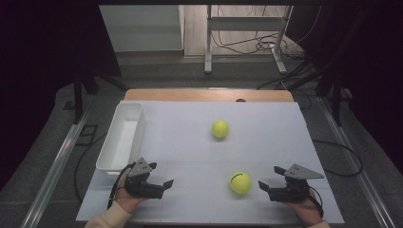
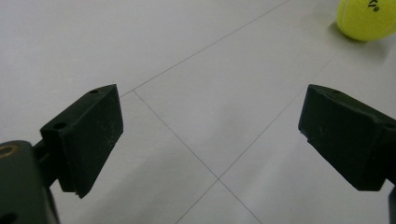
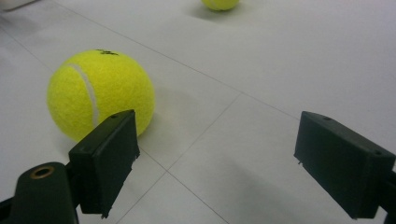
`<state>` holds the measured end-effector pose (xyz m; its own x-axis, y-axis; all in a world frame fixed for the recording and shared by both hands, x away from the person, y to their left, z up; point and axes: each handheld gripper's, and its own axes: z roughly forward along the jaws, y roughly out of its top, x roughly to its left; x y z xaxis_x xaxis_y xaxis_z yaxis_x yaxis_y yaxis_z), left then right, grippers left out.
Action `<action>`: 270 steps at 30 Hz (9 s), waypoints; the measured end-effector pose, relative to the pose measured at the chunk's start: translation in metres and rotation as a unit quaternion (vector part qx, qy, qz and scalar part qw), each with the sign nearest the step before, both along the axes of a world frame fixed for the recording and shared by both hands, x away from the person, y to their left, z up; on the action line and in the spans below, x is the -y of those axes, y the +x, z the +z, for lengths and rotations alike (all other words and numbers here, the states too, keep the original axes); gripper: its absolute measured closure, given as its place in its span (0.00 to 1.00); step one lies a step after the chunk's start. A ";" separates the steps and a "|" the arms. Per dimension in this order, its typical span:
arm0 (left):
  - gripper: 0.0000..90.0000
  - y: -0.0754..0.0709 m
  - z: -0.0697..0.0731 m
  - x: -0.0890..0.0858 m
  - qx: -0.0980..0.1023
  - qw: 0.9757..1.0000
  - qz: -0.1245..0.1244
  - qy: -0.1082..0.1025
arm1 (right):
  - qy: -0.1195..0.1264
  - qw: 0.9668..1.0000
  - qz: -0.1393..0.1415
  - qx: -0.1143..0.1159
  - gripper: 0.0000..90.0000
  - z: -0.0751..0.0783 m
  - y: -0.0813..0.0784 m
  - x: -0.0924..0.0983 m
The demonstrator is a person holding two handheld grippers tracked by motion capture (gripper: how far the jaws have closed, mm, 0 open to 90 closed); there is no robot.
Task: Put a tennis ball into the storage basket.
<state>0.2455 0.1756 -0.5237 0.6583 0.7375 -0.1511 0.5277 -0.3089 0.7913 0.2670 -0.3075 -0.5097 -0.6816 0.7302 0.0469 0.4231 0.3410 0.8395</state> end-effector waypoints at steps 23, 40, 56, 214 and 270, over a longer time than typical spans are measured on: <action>0.08 0.001 0.003 0.002 0.003 1.000 -0.005 -0.002 | -0.012 1.000 0.002 -0.001 0.16 -0.001 0.000 0.000; 0.09 0.004 0.006 0.003 0.001 1.000 -0.003 -0.003 | -0.017 1.000 0.003 0.002 0.16 0.000 -0.001 -0.001; 0.09 0.010 0.011 0.010 0.002 1.000 -0.008 -0.001 | -0.018 1.000 0.003 0.006 0.16 0.000 0.000 -0.001; 0.09 0.170 0.028 0.133 -0.043 0.998 -0.048 0.007 | -0.031 0.999 0.001 0.012 0.17 -0.003 0.003 0.000; 0.10 0.227 0.010 0.176 -0.064 0.996 -0.033 0.047 | -0.035 0.999 -0.001 0.012 0.17 -0.003 0.004 0.001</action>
<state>0.4727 -0.0009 -0.5134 0.6859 0.7078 -0.1691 0.5987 -0.4167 0.6841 0.2706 -0.3088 -0.5125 -0.6800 0.7329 -0.0211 0.4044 0.3990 0.8230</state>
